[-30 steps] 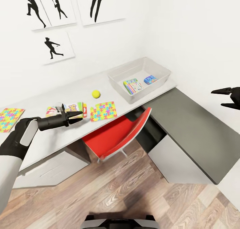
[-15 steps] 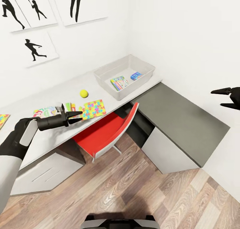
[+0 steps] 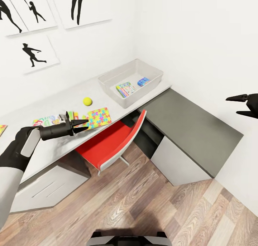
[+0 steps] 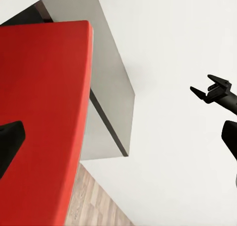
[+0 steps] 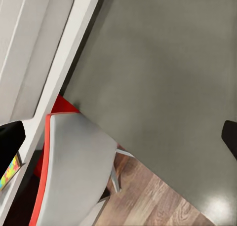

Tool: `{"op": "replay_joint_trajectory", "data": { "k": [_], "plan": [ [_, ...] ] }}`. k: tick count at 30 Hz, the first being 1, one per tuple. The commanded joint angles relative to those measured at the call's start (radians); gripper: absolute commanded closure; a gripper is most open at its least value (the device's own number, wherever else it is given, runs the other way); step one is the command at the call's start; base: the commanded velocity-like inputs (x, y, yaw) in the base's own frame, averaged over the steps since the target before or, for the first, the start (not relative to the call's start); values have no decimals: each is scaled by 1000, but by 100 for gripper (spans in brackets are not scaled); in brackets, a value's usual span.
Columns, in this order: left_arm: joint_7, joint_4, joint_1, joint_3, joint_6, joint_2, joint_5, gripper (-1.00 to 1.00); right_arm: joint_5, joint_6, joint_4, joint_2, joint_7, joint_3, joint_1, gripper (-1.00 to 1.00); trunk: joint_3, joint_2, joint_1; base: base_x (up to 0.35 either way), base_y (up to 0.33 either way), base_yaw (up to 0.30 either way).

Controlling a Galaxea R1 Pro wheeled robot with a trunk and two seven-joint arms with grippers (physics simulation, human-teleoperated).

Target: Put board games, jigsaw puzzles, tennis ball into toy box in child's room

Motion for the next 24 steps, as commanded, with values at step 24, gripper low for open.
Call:
{"op": "replay_joint_trajectory", "data": {
  "k": [24],
  "plan": [
    [-4,-19,-1,-3,4,0,1,-100,-10,5,0,-1,-10,2,-2,-100,-2,-2,1,-202,0,0]
  ]
}}
